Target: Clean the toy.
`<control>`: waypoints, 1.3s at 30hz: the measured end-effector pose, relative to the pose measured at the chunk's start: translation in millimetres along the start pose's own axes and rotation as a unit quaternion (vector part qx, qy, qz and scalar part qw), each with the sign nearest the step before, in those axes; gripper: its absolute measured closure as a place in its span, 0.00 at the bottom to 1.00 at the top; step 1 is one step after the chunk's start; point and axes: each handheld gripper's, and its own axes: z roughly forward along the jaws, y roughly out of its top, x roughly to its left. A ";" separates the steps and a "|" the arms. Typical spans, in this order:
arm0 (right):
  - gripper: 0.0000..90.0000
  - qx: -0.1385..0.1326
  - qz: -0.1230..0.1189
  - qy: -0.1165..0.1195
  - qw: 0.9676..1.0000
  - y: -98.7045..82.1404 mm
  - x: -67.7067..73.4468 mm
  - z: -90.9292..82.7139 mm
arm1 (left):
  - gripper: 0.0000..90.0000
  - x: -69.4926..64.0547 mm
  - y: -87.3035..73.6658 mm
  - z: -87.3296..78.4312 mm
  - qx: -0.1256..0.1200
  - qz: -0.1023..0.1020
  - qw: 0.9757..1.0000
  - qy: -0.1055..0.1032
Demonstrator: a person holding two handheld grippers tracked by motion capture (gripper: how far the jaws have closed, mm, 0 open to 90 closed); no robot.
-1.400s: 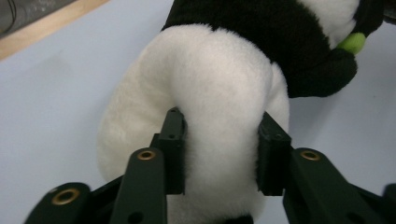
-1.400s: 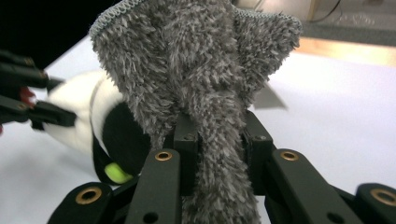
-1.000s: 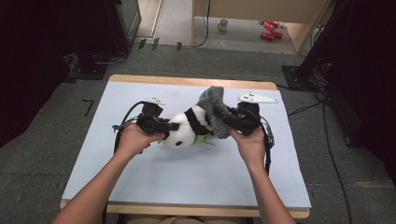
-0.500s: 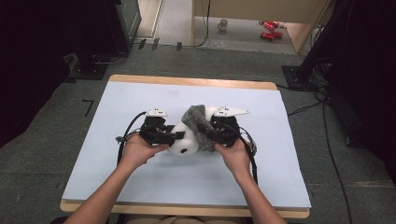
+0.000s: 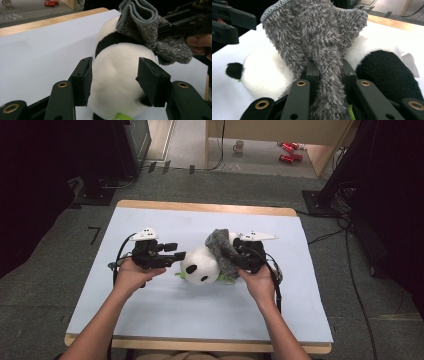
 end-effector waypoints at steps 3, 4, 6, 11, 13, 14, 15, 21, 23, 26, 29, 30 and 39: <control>0.83 -0.002 0.005 0.002 1.000 0.1 -3.6 -1.6 | 0.50 4.6 -5.1 5.4 0.021 0.002 0.999 -0.029; 0.83 -0.003 0.006 0.001 1.000 0.2 -3.6 -1.7 | 0.50 4.3 -6.8 7.9 0.025 0.007 0.999 -0.032; 0.83 -0.002 0.004 0.002 1.000 0.4 -3.2 -1.2 | 0.49 3.1 -11.1 17.3 0.041 0.015 0.998 -0.035; 0.83 0.002 0.000 0.003 1.000 0.3 -0.9 -0.2 | 0.44 6.0 -16.5 32.6 0.062 0.021 0.997 -0.052; 0.83 0.003 0.000 0.000 1.000 0.4 0.6 -0.2 | 0.47 11.7 -18.6 39.5 0.067 0.004 0.995 -0.075; 0.83 0.003 0.002 0.000 1.000 0.5 1.0 0.0 | 0.54 12.7 -19.3 41.9 0.071 -0.003 0.994 -0.085; 0.83 0.003 0.002 0.000 1.000 0.5 1.0 0.0 | 0.54 12.3 -20.4 43.3 0.071 0.001 0.994 -0.085; 0.84 -0.008 -0.005 0.016 1.000 8.1 18.4 -5.5 | 0.84 16.3 -19.6 42.1 0.079 -0.032 0.995 -0.055; 0.84 -0.010 -0.009 0.022 1.000 9.5 24.0 -6.5 | 0.84 18.5 -20.0 41.6 0.077 -0.044 0.995 -0.055; 0.84 -0.010 -0.022 0.058 0.998 9.3 48.9 -2.1 | 0.85 20.3 -21.2 40.9 0.074 -0.049 0.994 -0.057; 0.84 -0.001 -0.029 0.073 0.997 7.3 60.5 4.1 | 0.85 18.5 -20.6 41.1 0.073 -0.053 0.994 -0.057; 0.84 0.010 -0.040 0.082 0.996 4.4 70.5 10.9 | 0.85 17.7 -20.6 41.1 0.074 -0.053 0.994 -0.058; 0.84 0.024 -0.091 0.068 0.993 -13.0 84.0 31.8 | 0.85 17.2 -22.7 41.8 0.076 -0.061 0.994 -0.057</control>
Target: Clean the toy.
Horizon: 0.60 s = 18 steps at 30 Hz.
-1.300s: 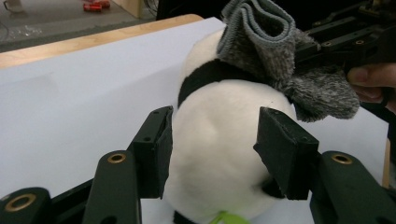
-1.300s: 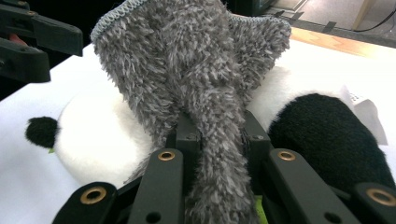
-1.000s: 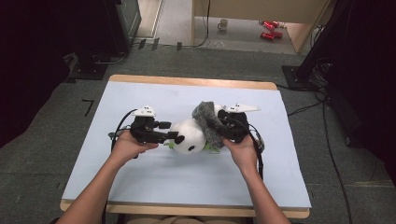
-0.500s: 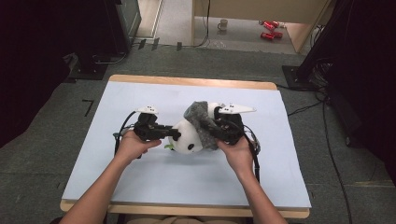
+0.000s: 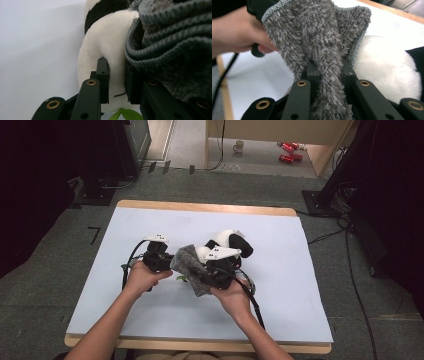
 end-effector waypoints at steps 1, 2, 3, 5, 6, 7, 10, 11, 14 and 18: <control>0.84 0.000 0.000 0.000 1.000 0.0 0.0 0.0 | 0.85 0.0 0.0 0.0 0.000 0.000 1.000 0.000; 0.84 0.005 -0.013 -0.005 1.000 -2.6 2.9 2.7 | 0.85 0.1 -0.5 0.4 0.003 0.002 1.000 0.002; 0.84 0.005 -0.013 -0.005 1.000 -2.6 2.9 2.7 | 0.85 0.1 -0.5 0.4 0.003 0.002 1.000 0.002; 0.84 0.012 -0.022 -0.002 1.000 -7.5 6.7 8.3 | 0.85 1.5 -1.6 0.4 0.002 0.001 1.000 0.003; 0.85 0.017 -0.022 0.001 1.000 -9.5 7.4 10.7 | 0.85 2.3 -2.0 0.5 0.001 0.001 1.000 0.002; 0.85 0.017 -0.022 0.001 1.000 -9.5 7.4 10.7 | 0.85 2.3 -2.0 0.5 0.001 0.001 1.000 0.002; 0.85 0.024 -0.029 0.005 0.999 -16.2 9.7 18.3 | 0.85 3.6 -2.6 0.5 0.002 -0.001 1.000 0.004; 0.85 0.026 -0.030 0.005 0.999 -17.2 10.2 19.3 | 0.85 3.6 -2.6 0.5 0.002 -0.001 1.000 0.004; 0.85 0.037 -0.037 0.007 0.999 -22.2 12.6 24.7 | 0.85 6.3 -2.7 0.0 0.000 -0.005 1.000 0.002; 0.85 0.086 -0.048 0.009 0.995 -31.6 15.2 37.1 | 0.84 6.3 -2.1 -0.2 -0.002 -0.008 1.000 -0.001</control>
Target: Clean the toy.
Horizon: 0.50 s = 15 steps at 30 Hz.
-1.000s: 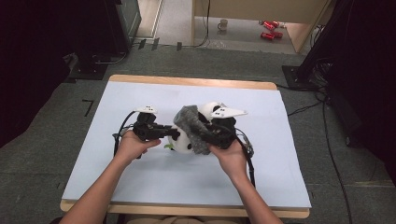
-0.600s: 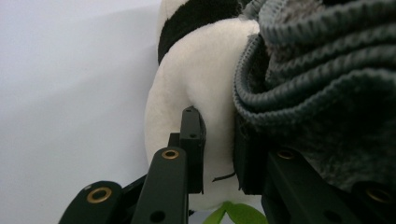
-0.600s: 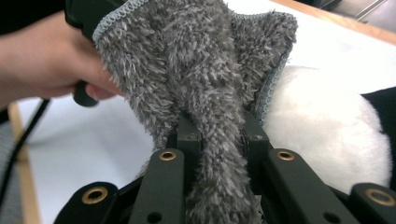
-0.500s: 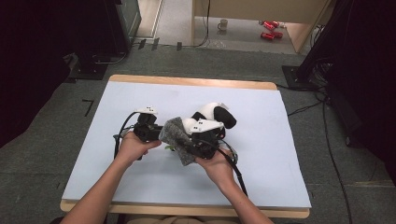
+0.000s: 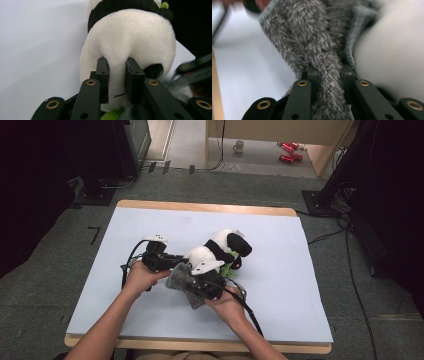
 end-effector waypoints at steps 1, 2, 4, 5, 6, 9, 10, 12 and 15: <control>0.85 0.031 0.004 -0.004 1.000 -7.6 2.3 13.8 | 0.84 -2.0 0.2 0.4 0.001 0.007 1.000 0.000; 0.85 0.034 0.015 -0.001 0.999 -10.9 1.7 18.9 | 0.84 -2.9 0.5 0.3 0.001 0.008 1.000 0.002; 0.85 0.040 0.025 0.004 0.999 -12.9 0.0 23.2 | 0.84 -3.2 0.7 0.2 0.001 0.008 1.000 0.003; 0.85 0.048 0.034 0.007 0.998 -15.1 -2.7 28.8 | 0.84 -3.2 0.6 0.3 0.001 0.009 1.000 0.003; 0.85 0.050 0.032 0.006 0.998 -15.4 -3.0 30.0 | 0.84 -3.0 0.5 0.4 0.001 0.009 1.000 0.002; 0.85 0.055 0.035 0.008 0.998 -14.8 -2.7 30.4 | 0.83 -2.2 0.4 0.3 -0.001 0.008 1.000 0.000; 0.85 0.057 0.036 0.009 0.998 -14.3 -2.4 30.2 | 0.83 -2.1 0.5 0.1 -0.002 0.008 1.000 0.001; 0.85 0.062 0.037 0.017 0.997 -11.9 -0.8 27.8 | 0.83 -2.3 0.7 -0.2 -0.002 0.009 1.000 0.003; 0.85 0.043 0.029 0.026 0.998 0.3 5.3 12.8 | 0.83 -3.7 1.5 -0.3 -0.001 0.014 1.000 0.007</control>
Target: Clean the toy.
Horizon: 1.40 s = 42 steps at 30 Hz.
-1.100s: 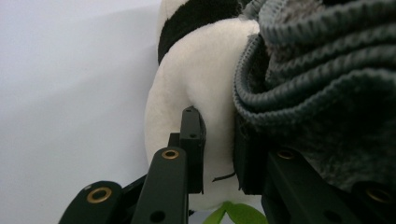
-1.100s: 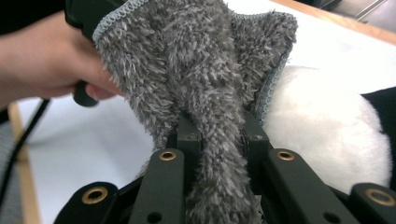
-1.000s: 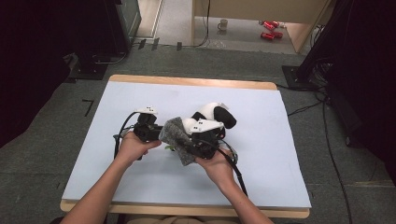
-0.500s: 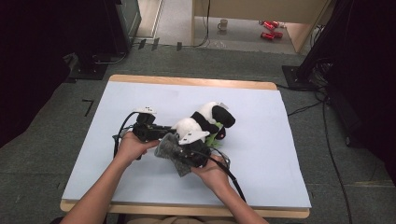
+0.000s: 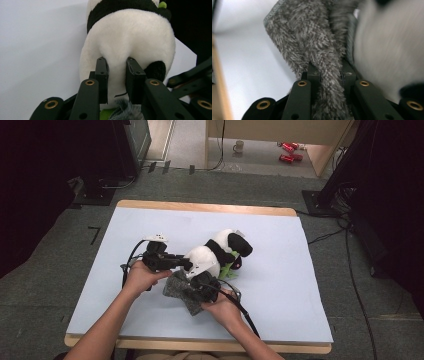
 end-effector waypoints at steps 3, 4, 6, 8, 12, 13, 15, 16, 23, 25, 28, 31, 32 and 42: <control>0.85 -0.015 -0.008 -0.001 1.000 7.2 4.6 -10.8 | 0.83 -0.2 0.0 -0.2 0.000 -0.001 1.000 0.000; 0.85 -0.020 -0.012 -0.002 1.000 10.7 6.1 -16.0 | 0.83 -0.3 0.1 -0.3 0.000 -0.002 1.000 -0.001; 0.85 -0.030 -0.013 -0.008 0.999 15.7 7.9 -25.4 | 0.83 -0.6 0.4 -0.7 0.002 -0.002 1.000 -0.001; 0.85 -0.034 -0.013 -0.014 0.999 18.8 7.7 -31.8 | 0.83 -1.9 0.8 -0.6 0.001 -0.004 1.000 -0.001; 0.85 -0.039 -0.019 -0.053 0.998 21.2 1.9 -35.2 | 0.83 -3.7 1.3 0.0 0.000 -0.005 1.000 0.001; 0.85 -0.041 -0.020 -0.058 0.997 20.6 0.4 -33.4 | 0.83 -3.4 1.4 0.0 0.001 -0.006 1.000 0.003; 0.85 -0.047 -0.026 -0.062 0.997 17.7 -0.3 -29.1 | 0.83 -2.9 1.0 0.3 0.005 -0.004 1.000 0.004; 0.85 -0.046 -0.033 -0.068 0.996 16.6 0.6 -26.9 | 0.83 -2.9 0.7 0.3 0.006 -0.005 1.000 0.004; 0.85 -0.041 -0.043 -0.073 0.996 10.6 0.8 -16.7 | 0.83 -3.5 -0.3 1.4 0.010 -0.001 1.000 0.005; 0.85 -0.032 -0.041 -0.069 0.996 7.1 -0.1 -11.2 | 0.83 -4.3 -0.4 1.6 0.011 0.001 1.000 0.004; 0.85 -0.023 -0.035 -0.062 0.997 2.3 -2.5 -4.1 | 0.82 -4.4 -0.4 2.0 0.012 0.002 1.000 0.003; 0.85 -0.017 -0.032 -0.059 0.998 -0.4 -3.9 -0.2 | 0.82 -3.8 -0.4 1.7 0.011 0.001 1.000 0.001; 0.85 -0.013 -0.033 -0.059 0.998 -1.4 -3.9 1.4 | 0.82 -3.5 -0.3 1.7 0.011 -0.001 1.000 0.000; 0.85 0.026 -0.024 -0.036 0.999 -9.2 -9.0 11.3 | 0.86 -0.7 -0.2 -0.2 -0.002 -0.009 1.000 0.012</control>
